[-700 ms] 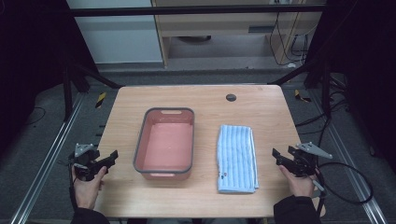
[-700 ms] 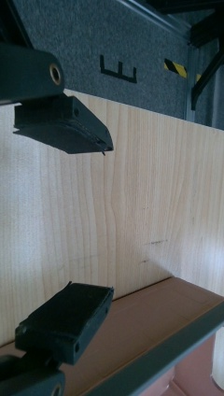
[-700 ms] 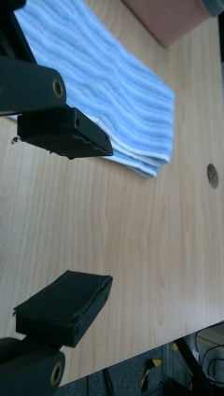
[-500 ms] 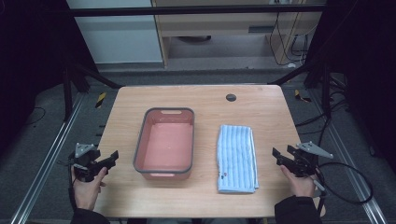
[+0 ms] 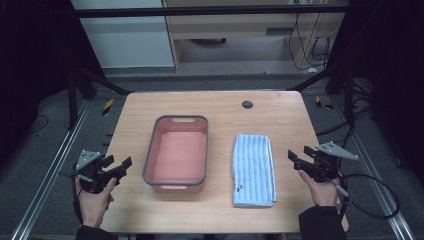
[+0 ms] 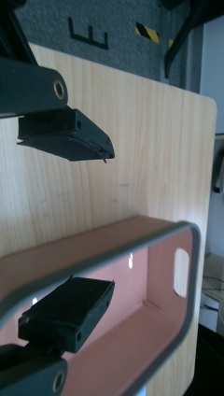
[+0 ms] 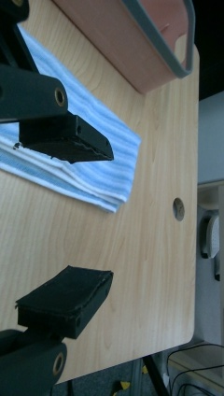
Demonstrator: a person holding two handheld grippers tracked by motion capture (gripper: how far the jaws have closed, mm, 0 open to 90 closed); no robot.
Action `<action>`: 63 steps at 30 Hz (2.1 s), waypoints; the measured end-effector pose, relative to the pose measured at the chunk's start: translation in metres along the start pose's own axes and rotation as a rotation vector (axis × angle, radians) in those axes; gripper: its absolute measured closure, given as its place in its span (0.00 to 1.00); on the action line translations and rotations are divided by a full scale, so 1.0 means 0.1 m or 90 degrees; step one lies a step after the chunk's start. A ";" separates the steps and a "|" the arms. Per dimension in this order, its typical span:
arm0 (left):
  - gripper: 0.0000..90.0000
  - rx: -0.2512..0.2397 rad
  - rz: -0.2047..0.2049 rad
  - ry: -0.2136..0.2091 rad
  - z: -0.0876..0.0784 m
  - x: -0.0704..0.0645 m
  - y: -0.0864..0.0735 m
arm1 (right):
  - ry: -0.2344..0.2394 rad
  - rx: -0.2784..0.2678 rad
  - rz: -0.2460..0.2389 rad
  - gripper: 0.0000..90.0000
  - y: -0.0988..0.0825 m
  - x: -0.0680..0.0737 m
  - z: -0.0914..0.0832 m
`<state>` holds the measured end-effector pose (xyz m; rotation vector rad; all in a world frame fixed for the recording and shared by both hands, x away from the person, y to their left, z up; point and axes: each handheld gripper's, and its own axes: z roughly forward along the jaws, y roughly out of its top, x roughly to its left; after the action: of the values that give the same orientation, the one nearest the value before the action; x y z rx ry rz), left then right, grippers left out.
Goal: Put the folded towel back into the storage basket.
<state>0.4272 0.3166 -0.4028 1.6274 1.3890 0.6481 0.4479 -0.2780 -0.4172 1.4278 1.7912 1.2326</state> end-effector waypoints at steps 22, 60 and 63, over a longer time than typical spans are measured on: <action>0.39 -0.025 0.075 -0.100 0.14 -0.96 0.31 | 0.035 -0.027 -0.043 0.43 0.68 0.10 0.11; 0.42 0.074 0.172 -0.216 0.73 -2.40 -0.11 | 0.039 0.038 -0.066 0.45 0.59 -0.03 0.77; 0.42 0.085 0.180 -0.221 0.78 -2.48 -0.17 | 0.043 0.042 -0.068 0.45 0.57 -0.03 0.83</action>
<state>0.4237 0.0566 -0.4179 1.9567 0.9766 0.4101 0.5445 -0.2530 -0.4030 1.3216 1.9444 1.1903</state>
